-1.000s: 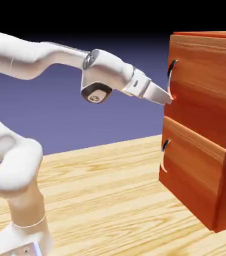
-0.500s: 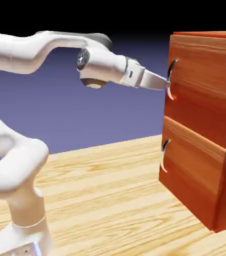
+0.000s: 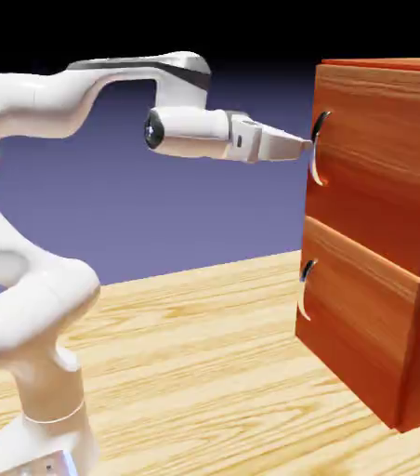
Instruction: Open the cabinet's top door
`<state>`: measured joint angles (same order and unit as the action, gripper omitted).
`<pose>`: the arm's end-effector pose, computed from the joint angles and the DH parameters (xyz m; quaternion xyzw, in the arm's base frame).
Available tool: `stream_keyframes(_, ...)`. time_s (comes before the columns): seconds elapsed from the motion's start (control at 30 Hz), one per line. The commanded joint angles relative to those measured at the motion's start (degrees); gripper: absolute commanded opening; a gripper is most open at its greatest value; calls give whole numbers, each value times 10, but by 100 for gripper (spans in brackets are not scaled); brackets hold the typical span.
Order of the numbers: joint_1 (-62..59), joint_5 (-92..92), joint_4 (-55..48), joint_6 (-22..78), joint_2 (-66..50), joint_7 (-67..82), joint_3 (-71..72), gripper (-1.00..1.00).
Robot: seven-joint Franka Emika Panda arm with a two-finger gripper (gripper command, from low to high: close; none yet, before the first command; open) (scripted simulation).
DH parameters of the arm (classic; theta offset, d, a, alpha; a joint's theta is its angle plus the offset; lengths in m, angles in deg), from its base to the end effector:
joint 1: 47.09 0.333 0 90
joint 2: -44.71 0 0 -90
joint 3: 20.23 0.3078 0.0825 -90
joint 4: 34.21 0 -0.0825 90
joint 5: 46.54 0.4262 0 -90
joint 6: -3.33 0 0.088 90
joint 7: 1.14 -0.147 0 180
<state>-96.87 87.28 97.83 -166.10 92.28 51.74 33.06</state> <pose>0.4978 0.0494 0.5625 -0.6776 0.3008 -0.6241 0.2467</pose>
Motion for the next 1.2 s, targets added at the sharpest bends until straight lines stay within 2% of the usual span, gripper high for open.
stream_keyframes(0.0,-9,25,-5,1,3,18,10,0)
stream_keyframes(0.4,-119,316,-68,11,35,225,126,0)
stream_keyframes(0.63,-229,322,-150,17,8,227,198,0)
stream_keyframes(0.67,-229,322,-150,17,8,227,198,-100)
stream_keyframes(1.17,62,322,-29,82,-139,435,-29,-100)
